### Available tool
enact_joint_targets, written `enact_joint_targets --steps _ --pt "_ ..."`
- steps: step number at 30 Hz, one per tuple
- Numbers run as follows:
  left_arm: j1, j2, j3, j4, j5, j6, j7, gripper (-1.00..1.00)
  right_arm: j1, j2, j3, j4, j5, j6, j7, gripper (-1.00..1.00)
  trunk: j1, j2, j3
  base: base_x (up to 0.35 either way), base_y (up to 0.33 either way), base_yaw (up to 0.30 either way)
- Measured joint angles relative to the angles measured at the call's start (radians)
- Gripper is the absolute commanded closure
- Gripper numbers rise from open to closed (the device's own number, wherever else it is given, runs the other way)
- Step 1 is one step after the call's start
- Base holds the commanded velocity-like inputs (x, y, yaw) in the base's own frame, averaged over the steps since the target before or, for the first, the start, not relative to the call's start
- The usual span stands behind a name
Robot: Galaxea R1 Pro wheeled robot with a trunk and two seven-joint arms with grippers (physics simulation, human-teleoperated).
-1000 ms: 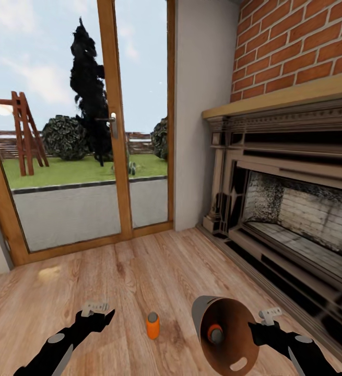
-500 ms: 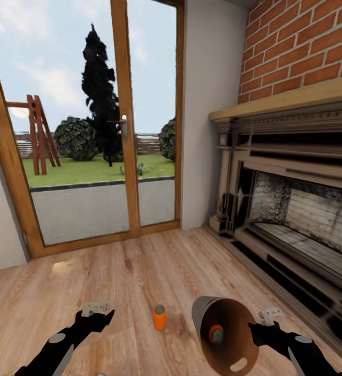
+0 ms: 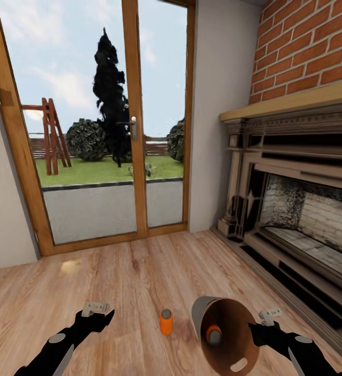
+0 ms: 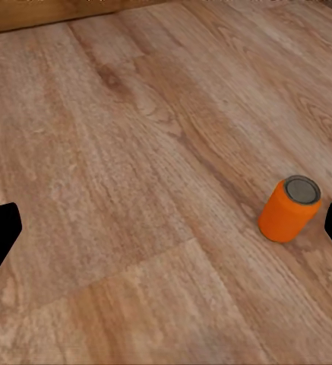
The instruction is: Put the three can of soda from the living room inside the tash can in the kitchen.
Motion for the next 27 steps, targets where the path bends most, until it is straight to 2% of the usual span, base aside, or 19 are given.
enact_joint_targets --steps 8,16,22,27 --pt "0.0 0.0 0.0 0.0 0.0 0.0 0.0 -1.0 0.001 0.0 0.004 0.002 0.001 0.0 0.0 1.0 0.0 0.0 0.0 0.221 0.0 0.027" --pt "0.0 -0.001 0.0 0.0 0.0 0.0 0.001 -1.0 0.0 0.0 0.016 0.008 0.0 0.0 -0.009 1.0 0.0 0.0 0.0 0.184 0.0 0.203" --pt "0.0 -0.001 0.0 0.0 0.0 0.0 0.001 -1.0 0.0 0.001 0.02 0.009 -0.002 0.0 -0.062 1.0 0.0 0.0 0.0 0.032 0.0 0.243" --pt "0.0 -0.001 0.0 0.0 0.001 0.0 0.002 -1.0 0.0 0.001 0.021 0.009 -0.002 0.0 -0.069 1.0 0.0 0.0 0.0 -0.205 0.0 0.217"
